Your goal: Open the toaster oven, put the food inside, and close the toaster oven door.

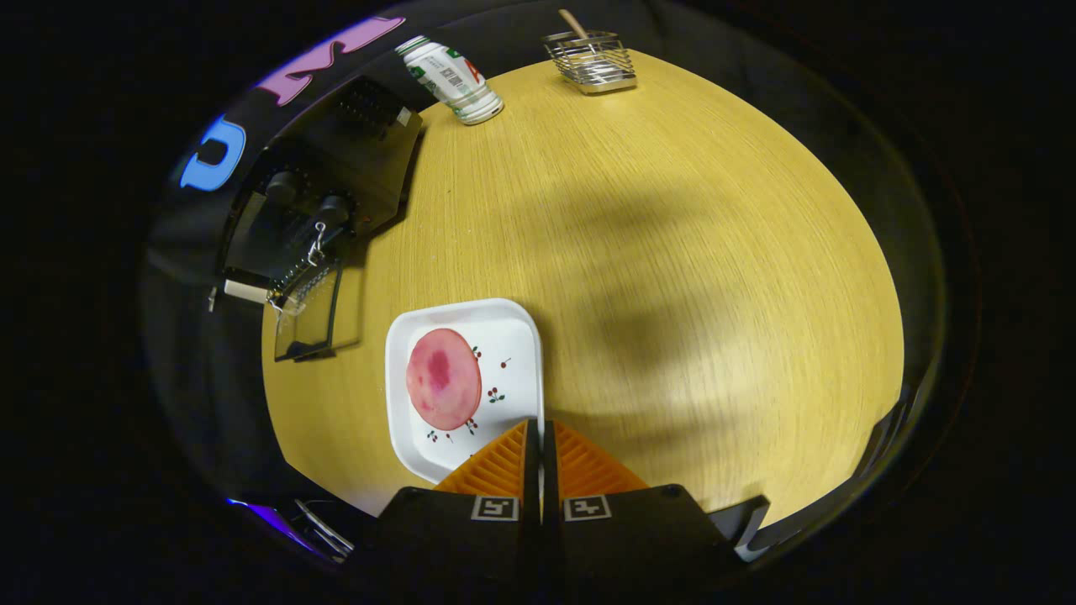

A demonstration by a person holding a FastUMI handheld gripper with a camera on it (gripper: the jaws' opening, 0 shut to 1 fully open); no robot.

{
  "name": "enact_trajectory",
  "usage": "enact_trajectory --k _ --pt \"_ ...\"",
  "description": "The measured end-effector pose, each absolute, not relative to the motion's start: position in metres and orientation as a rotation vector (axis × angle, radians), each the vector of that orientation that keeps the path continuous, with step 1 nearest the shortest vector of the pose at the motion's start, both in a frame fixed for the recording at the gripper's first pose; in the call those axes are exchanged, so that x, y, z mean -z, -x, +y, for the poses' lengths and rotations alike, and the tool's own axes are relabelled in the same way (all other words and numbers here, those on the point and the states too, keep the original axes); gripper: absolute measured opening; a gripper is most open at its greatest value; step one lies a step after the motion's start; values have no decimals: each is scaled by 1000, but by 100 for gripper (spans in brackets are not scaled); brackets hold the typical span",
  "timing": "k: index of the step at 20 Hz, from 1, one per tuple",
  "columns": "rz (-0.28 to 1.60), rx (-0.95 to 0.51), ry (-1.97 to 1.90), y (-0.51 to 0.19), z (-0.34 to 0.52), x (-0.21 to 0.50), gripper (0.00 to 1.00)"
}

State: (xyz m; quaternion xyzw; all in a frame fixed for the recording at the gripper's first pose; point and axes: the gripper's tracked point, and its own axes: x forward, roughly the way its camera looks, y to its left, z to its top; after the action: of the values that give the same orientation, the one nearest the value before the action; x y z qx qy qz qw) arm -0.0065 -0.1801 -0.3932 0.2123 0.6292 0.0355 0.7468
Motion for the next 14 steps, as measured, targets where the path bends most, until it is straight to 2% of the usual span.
enact_trajectory --k 8,14 --pt "1241 90 -862 47 -162 358 5" --pt "1121 178 -1023 96 -138 327 5"
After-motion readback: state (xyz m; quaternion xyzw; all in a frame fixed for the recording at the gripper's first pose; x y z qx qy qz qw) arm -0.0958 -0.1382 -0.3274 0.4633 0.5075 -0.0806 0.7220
